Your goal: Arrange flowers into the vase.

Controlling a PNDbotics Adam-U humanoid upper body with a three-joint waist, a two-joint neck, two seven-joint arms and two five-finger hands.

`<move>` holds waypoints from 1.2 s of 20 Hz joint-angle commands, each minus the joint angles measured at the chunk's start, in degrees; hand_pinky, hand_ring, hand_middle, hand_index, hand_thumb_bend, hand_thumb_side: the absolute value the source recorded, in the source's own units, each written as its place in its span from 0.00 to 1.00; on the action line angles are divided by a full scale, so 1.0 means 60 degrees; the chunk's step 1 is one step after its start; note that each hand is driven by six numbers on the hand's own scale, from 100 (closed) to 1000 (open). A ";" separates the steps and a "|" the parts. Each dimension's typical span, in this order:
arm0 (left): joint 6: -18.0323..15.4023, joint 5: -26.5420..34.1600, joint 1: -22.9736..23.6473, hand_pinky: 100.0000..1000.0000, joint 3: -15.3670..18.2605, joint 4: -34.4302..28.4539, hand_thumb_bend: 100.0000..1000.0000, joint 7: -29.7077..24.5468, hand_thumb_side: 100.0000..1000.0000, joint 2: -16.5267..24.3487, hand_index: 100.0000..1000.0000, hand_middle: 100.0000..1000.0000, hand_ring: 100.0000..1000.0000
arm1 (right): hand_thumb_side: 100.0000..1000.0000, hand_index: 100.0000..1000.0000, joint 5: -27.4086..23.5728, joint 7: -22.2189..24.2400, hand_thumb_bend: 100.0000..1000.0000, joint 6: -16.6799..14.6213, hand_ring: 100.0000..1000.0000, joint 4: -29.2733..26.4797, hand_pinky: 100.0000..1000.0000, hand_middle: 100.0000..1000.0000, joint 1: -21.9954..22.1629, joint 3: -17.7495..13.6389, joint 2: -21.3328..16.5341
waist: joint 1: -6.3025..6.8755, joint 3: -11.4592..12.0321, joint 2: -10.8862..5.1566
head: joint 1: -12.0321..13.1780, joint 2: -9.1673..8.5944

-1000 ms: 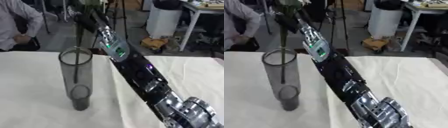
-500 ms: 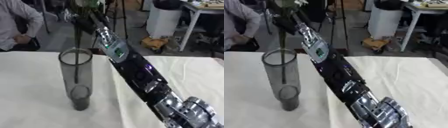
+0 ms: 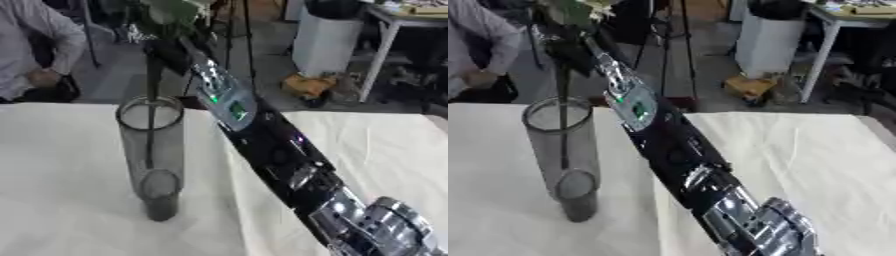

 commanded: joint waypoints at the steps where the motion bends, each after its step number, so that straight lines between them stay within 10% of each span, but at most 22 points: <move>1: 0.0024 0.0054 -0.0081 0.49 -0.0012 -0.0172 0.00 -0.0014 1.00 0.0022 0.90 0.85 0.56 | 0.86 0.48 0.0118 0.0006 0.00 -0.0132 0.80 -0.0144 0.56 0.16 -0.0162 0.0043 -0.0260 | 0.0085 -0.0011 -0.0129 | 0.0043 -0.0097; 24: 0.0017 0.0103 -0.0122 0.49 -0.0039 -0.0172 0.00 -0.0063 1.00 0.0015 0.90 0.85 0.56 | 0.92 0.49 0.0406 0.0770 0.20 0.0144 0.82 -0.0242 0.57 0.18 -0.0110 0.0349 -0.0554 | 0.0075 -0.0107 -0.0179 | 0.0125 -0.0095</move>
